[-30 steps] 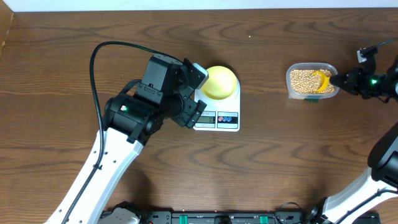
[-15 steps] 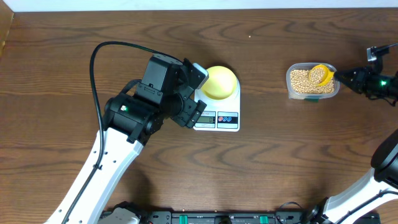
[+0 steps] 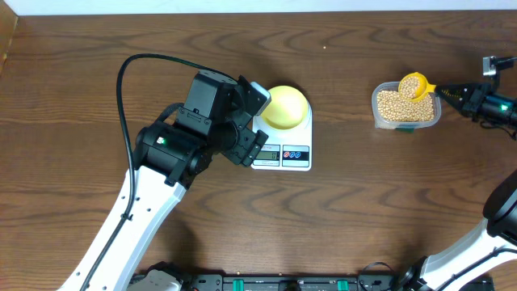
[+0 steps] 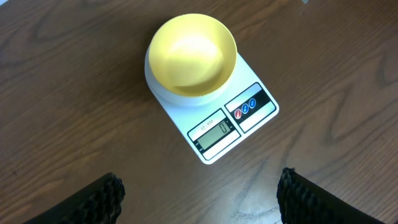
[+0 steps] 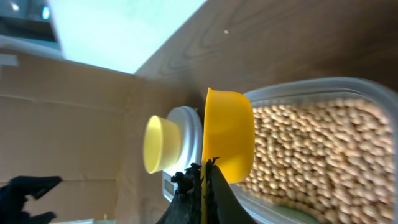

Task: Scoop item into bowl and weigh 50g on scale
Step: 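Lift the filled scoop and carry it left toward the yellow bowl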

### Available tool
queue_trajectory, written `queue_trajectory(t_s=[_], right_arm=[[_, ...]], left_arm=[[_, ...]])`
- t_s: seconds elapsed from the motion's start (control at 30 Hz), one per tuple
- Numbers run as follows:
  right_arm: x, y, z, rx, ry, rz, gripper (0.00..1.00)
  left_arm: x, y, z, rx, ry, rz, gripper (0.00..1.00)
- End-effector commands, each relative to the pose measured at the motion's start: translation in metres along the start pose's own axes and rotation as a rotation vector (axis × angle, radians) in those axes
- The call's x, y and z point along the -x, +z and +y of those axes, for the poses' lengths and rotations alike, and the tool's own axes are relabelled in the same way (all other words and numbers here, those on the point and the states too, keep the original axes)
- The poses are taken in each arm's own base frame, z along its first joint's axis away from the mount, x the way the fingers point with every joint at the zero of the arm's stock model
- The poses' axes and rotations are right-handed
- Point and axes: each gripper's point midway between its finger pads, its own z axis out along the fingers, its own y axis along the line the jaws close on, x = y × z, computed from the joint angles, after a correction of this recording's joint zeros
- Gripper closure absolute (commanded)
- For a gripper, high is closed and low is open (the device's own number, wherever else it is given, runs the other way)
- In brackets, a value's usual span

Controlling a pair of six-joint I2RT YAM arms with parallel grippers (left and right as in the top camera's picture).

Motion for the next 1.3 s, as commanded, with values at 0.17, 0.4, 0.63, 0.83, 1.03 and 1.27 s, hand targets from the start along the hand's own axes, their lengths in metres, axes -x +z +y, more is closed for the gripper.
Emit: queue_trajectory(t_s=[0.17, 0.4, 0.63, 0.83, 1.03, 1.27], right_arm=[[0.002, 0.004, 0.025, 0.159, 0.036, -0.017, 0.99], [-0.004, 0.022, 0.035, 0.178, 0.032, 0.028, 0.99], [-0.008, 0.045, 0.048, 0.2, 0.038, 0.078, 0.99], [-0.013, 0.073, 0.064, 0.227, 0.01, 0.13, 0.99], [-0.022, 0.106, 0.087, 0.267, -0.05, 0.19, 0.99], [-0.038, 0.142, 0.114, 0.304, -0.12, 0.257, 0.99]], left_arm=[[0.002, -0.002, 0.0, -0.008, 0.006, -0.008, 0.19], [0.002, -0.002, 0.0, -0.008, 0.006, -0.008, 0.19], [0.002, -0.002, 0.0, -0.008, 0.006, -0.008, 0.19], [0.002, -0.002, 0.0, -0.008, 0.006, -0.008, 0.19], [0.002, -0.002, 0.0, -0.008, 0.006, -0.008, 0.19], [0.002, -0.002, 0.0, -0.008, 0.006, -0.008, 0.19]])
